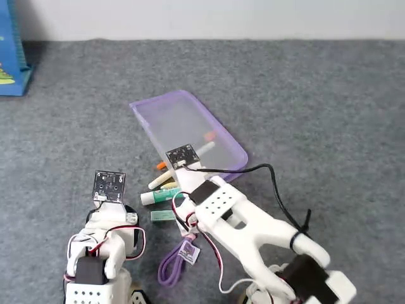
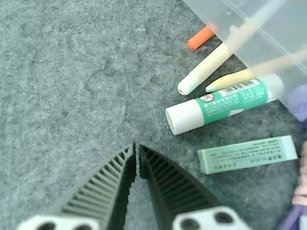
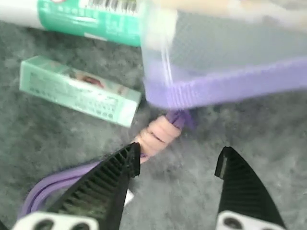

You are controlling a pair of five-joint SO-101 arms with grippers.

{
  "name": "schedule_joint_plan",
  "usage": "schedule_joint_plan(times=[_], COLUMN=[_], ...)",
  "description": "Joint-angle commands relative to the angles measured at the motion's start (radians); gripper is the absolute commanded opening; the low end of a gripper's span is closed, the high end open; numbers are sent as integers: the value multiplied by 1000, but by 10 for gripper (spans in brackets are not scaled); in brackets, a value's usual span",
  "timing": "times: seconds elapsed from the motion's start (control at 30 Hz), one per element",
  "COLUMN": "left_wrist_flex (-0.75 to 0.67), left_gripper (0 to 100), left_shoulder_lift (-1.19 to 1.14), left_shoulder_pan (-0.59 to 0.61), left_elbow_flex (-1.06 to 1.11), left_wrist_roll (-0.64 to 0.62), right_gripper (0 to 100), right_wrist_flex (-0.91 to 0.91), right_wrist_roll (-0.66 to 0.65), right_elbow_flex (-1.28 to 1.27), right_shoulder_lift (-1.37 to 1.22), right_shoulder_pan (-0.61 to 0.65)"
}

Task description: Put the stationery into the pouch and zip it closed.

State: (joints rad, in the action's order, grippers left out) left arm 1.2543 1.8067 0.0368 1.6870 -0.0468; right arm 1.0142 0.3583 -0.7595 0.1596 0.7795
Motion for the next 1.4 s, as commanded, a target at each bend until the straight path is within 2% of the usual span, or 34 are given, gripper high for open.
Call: schedule_joint_plan(times=[0.0,0.17,0.37,0.47,0.63,0.8,0.97,1.13,1.37], left_wrist_flex=[2,2,2,2,2,2,2,2,2], left_gripper=[12,12,12,12,12,12,12,12,12], left_shoulder_lift=[12,12,12,12,12,12,12,12,12], left_shoulder_pan=[5,5,5,5,5,5,5,5,5], left_elbow_flex=[-5,-5,-5,-5,-5,-5,-5,-5,-5], left_wrist_roll=[5,5,5,5,5,5,5,5,5], right_gripper=[266,266,264,202,1,52,6,9,9], right_wrist_flex=[-61,-114,-91,-33,27,64,36,41,154], right_wrist_roll=[8,8,6,3,0,-8,-161,-301,-391], right_elbow_flex=[49,51,49,49,49,52,78,130,132], right_shoulder_lift=[-53,-111,-114,-111,-111,-111,-111,-110,7], right_shoulder_pan=[2,2,-2,-18,-79,-177,-302,-421,-430])
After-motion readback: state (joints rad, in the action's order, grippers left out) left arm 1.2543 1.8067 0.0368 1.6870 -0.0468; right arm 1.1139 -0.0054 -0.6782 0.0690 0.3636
